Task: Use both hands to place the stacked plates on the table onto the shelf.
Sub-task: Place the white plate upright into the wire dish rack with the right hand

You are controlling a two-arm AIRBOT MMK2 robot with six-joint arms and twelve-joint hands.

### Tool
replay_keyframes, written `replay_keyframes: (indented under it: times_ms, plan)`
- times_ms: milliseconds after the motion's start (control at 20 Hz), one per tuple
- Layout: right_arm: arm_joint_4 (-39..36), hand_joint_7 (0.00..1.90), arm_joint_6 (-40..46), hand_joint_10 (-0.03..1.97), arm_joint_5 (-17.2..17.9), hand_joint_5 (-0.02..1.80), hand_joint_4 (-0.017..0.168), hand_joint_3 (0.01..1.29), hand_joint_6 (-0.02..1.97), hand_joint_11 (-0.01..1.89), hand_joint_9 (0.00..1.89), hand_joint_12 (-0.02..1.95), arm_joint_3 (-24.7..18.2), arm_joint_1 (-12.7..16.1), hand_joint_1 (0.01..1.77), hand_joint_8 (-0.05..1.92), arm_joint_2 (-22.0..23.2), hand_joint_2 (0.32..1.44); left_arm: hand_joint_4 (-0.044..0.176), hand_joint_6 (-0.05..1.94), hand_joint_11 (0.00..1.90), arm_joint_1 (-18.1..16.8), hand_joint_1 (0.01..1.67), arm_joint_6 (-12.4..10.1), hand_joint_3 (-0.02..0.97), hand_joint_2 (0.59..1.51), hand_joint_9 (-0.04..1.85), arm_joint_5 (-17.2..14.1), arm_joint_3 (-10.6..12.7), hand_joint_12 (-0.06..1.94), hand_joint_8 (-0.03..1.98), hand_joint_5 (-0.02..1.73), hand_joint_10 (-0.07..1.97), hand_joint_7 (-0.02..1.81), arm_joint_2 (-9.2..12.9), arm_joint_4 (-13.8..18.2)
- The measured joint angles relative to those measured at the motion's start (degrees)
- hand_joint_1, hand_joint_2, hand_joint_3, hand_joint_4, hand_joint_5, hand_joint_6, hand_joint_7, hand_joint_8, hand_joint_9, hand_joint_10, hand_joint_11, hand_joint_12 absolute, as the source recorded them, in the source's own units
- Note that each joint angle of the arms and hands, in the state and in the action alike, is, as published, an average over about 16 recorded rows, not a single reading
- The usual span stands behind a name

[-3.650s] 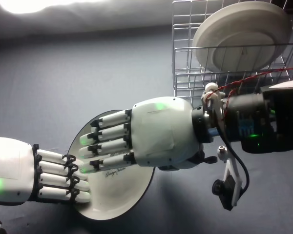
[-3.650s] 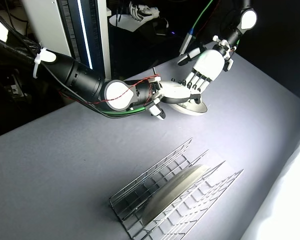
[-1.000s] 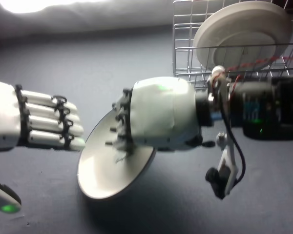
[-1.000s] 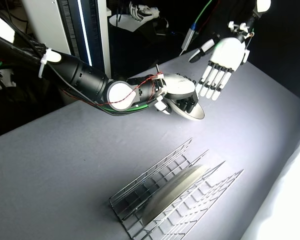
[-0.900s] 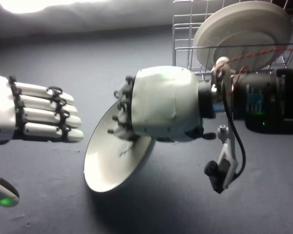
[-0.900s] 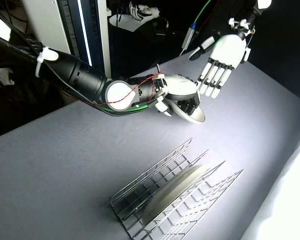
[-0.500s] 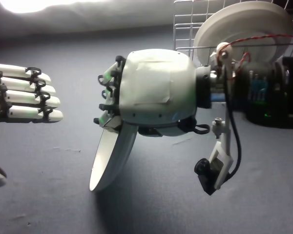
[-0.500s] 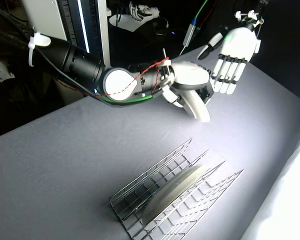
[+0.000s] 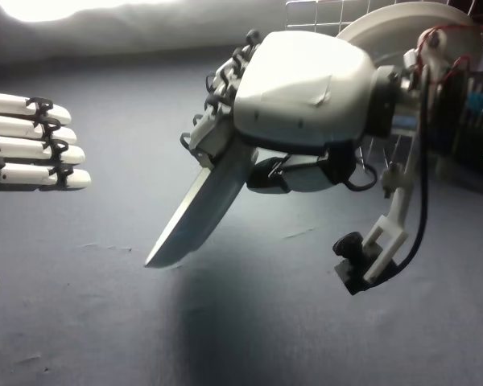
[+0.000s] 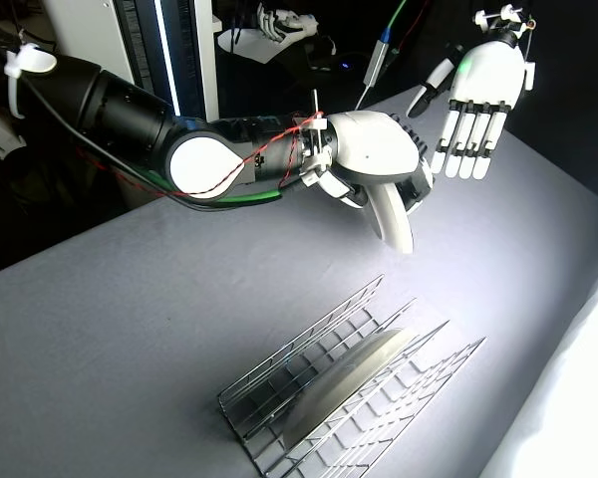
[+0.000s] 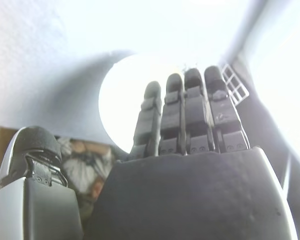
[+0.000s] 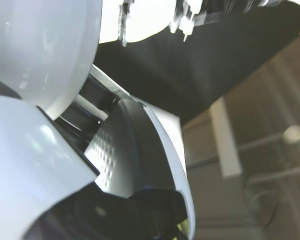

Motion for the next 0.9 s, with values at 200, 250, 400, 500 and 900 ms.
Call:
replay_keyframes:
  times_ms: [200, 250, 400, 500, 900]
  plan:
    - [8.5, 1.07, 1.8, 1.07, -0.9, 0.94, 0.000, 0.01, 1.02, 0.79, 1.00, 1.25, -0.7, 1.6, 1.36, 0.76, 0.8, 0.98, 0.004, 0.01, 0.02, -0.7, 0.02, 0.2, 0.020, 1.073, 0.13, 1.1, -0.1, 0.25, 0.01, 0.13, 0.01, 0.14, 0.1, 0.4]
    - [10.6, 1.07, 2.2, 1.07, -1.3, 0.94, -0.001, 0.01, 1.02, 0.79, 1.00, 1.25, -0.9, 2.0, 1.36, 0.76, 0.9, 0.98, 0.004, 0.01, 0.02, -0.9, 0.01, 0.1, 0.020, 1.072, 0.12, 1.3, -0.2, 0.25, 0.01, 0.13, 0.01, 0.14, 0.1, 0.6]
    - [16.7, 1.07, 3.5, 1.07, -2.9, 0.94, -0.001, 0.01, 1.02, 0.79, 1.00, 1.25, -1.4, 3.6, 1.36, 0.76, 1.2, 0.97, 0.004, 0.01, 0.02, -1.3, 0.01, -0.2, 0.020, 1.072, 0.12, 1.8, -0.3, 0.23, 0.01, 0.12, 0.01, 0.13, 0.1, 1.3]
    - [20.8, 1.07, 4.2, 1.07, -4.2, 0.93, -0.002, 0.01, 1.02, 0.80, 1.00, 1.25, -1.6, 4.7, 1.36, 0.76, 1.3, 0.97, 0.004, 0.01, 0.02, -1.5, 0.01, -0.5, 0.020, 1.071, 0.12, 2.0, -0.4, 0.23, 0.00, 0.12, 0.01, 0.13, 0.1, 1.9]
    - [33.6, 1.06, 5.1, 1.09, -10.4, 0.91, -0.004, 0.01, 1.04, 0.79, 1.00, 1.27, -2.1, 8.5, 1.37, 0.78, 2.2, 0.97, 0.004, 0.01, 0.02, -1.9, 0.01, -2.4, 0.020, 1.072, 0.10, 2.2, -0.4, 0.19, 0.00, 0.11, 0.01, 0.11, 0.0, 4.2]
